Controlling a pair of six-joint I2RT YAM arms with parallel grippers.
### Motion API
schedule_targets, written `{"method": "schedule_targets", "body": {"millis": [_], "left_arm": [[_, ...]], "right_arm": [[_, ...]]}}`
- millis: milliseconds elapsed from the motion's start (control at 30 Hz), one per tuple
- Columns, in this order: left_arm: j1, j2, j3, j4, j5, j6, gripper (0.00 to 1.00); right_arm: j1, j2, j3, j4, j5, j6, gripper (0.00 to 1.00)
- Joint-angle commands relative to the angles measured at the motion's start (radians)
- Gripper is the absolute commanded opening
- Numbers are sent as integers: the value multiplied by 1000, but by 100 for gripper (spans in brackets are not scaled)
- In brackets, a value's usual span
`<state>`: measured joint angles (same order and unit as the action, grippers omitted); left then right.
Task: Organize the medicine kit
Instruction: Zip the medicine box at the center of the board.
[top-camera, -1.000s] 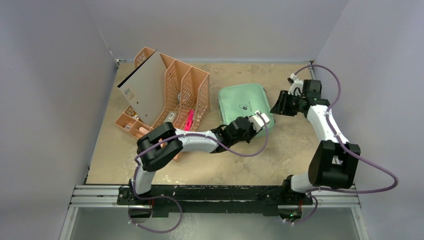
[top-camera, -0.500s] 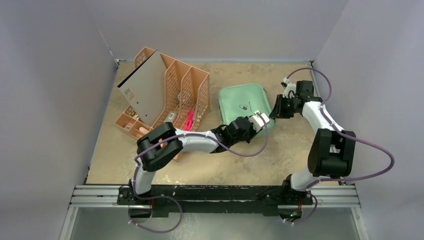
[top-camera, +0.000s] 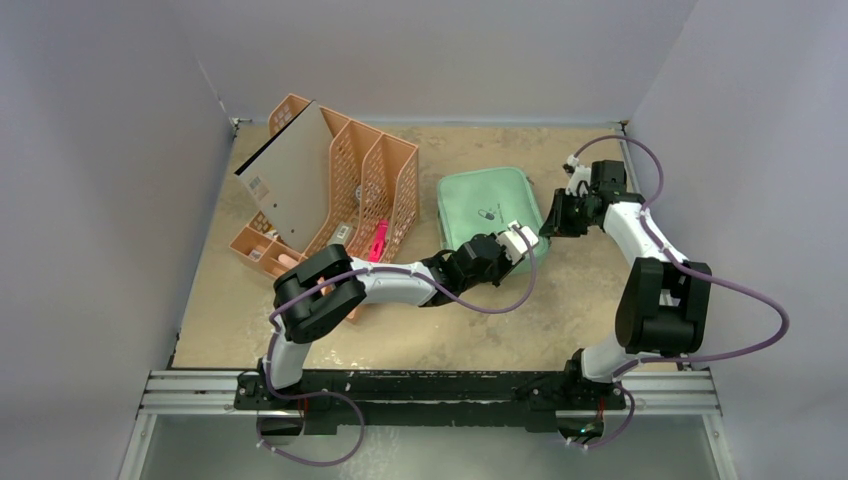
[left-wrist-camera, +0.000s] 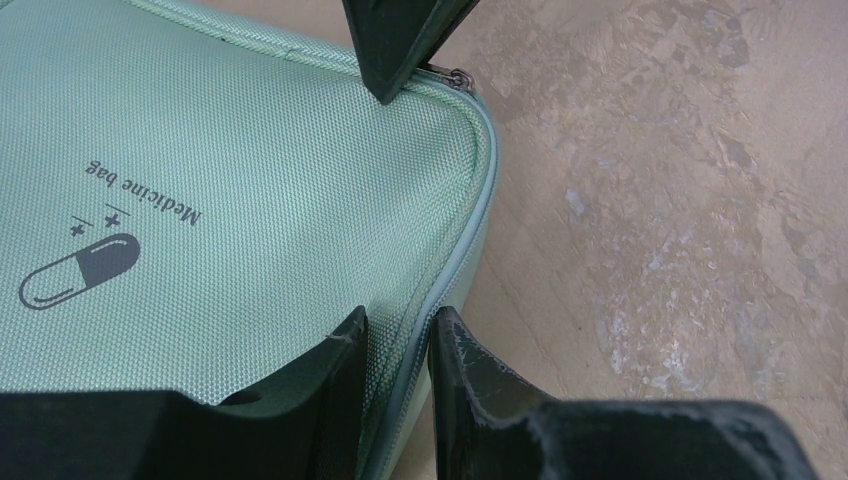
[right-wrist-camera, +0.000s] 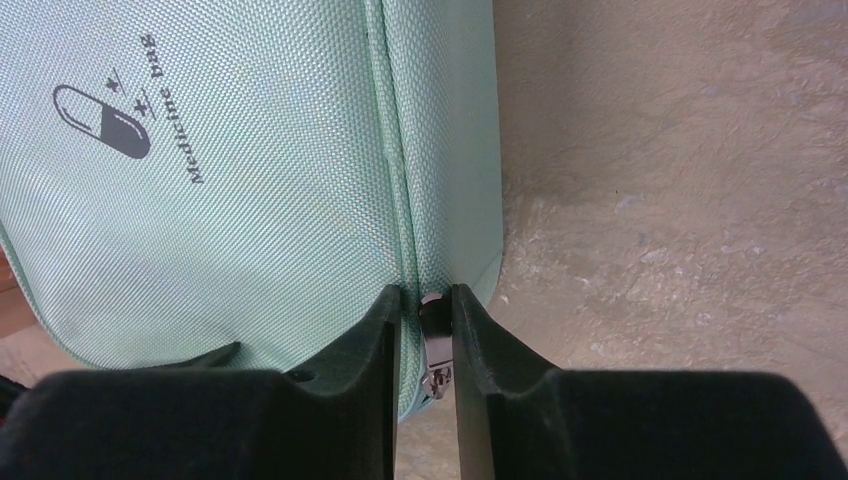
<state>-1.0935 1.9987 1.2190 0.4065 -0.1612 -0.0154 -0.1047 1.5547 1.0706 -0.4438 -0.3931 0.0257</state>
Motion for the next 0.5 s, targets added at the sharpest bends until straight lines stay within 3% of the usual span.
{"method": "schedule_targets", "body": {"millis": [0, 200, 300, 367, 467], "left_arm": [[4, 26, -47, -143, -14, -41, 24], [4, 23, -46, -144, -14, -41, 24], [4, 24, -44, -144, -13, -41, 24], [4, 23, -44, -144, -12, -41, 24], [4, 25, -44, -146, -12, -42, 24]], "right_arm": [[-7, -21, 34, -78, 31, 30, 25], [-16, -24, 36, -83, 27, 43, 16], [-18, -28, 44, -95, 27, 38, 29], [-18, -32, 46, -97, 29, 35, 33], [-18, -33, 50, -105, 35, 33, 21]]}}
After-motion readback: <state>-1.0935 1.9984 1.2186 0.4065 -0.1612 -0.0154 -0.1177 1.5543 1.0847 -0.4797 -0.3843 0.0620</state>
